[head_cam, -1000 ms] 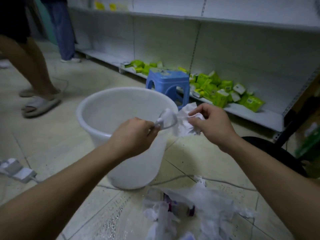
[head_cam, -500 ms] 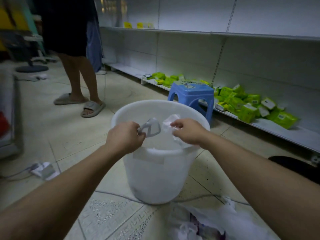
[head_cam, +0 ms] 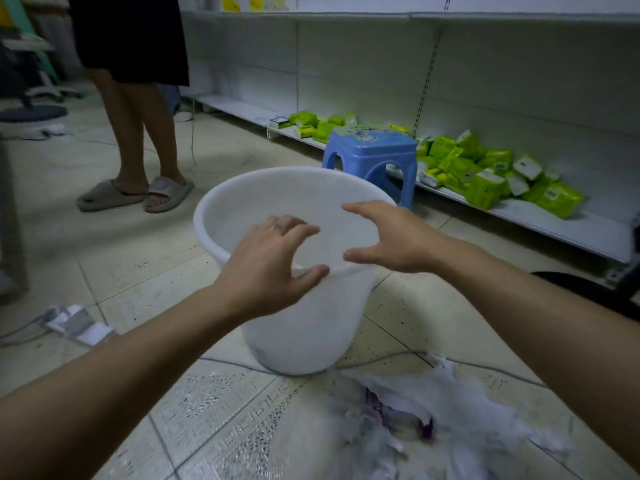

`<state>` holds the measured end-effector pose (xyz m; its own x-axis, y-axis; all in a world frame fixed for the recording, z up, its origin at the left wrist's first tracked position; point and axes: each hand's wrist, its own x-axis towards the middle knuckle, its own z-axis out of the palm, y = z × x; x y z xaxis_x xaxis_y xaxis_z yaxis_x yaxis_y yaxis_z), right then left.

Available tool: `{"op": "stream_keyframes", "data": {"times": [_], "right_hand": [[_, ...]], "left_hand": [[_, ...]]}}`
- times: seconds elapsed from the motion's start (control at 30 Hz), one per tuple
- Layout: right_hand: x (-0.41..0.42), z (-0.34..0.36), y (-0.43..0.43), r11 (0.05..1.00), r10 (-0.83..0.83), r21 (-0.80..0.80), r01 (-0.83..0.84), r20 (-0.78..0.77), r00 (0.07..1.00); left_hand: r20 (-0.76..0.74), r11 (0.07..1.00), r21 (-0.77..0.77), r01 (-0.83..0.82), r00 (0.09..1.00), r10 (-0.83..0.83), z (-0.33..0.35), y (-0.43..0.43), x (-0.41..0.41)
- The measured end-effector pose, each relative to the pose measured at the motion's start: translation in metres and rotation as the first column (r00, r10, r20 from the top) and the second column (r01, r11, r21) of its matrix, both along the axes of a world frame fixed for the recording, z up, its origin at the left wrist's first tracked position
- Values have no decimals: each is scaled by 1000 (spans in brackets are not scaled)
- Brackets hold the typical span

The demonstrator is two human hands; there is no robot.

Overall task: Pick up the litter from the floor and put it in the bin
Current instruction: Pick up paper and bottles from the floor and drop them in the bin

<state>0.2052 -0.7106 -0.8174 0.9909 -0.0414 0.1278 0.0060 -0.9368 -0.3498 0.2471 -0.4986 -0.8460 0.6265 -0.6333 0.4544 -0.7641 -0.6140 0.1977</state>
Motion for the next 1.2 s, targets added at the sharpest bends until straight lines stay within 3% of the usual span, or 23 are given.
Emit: {"op": "stream_keyframes", "data": {"times": [0.13,0.3,0.43,0.57,0.67,0.8,0.9,1.07,1.2], "right_hand": [[-32,8,-14,1000,-4,15,3,53,999],[-93,-48,-32,999,34,11,-35,29,999],[-133,-125,-36,998,-4,66,6,-31,1000],[-165,-198,-26,995,60,88,-38,-263,963],[-182,-235,-18,989,125,-16,-147,-446,886],[-193,-267,-9,907,220,-175,-383,-578,786],[-201,-284,-2,849,248,-246,-467,-595,764],[-209,-297,-3,850,237,-297,-435,-523,819],[-211,-298,-7,852,269,-295,-432,-460,846]], "left_hand": [[100,976,-9,217,971,-215,-5,-12,-36],[-105,958,57,281,956,-274,-55,-36,-63],[-245,931,251,263,948,-202,-120,-51,-79],[-402,895,402,190,916,-14,-186,-50,-98],[-522,855,494,156,840,149,-232,-45,-122],[-577,880,472,53,773,263,-272,-41,-147],[-584,893,448,-31,746,319,-289,-44,-156],[-628,900,431,-72,692,356,-302,-39,-158],[-675,943,309,-126,669,310,-299,-31,-152]]}}
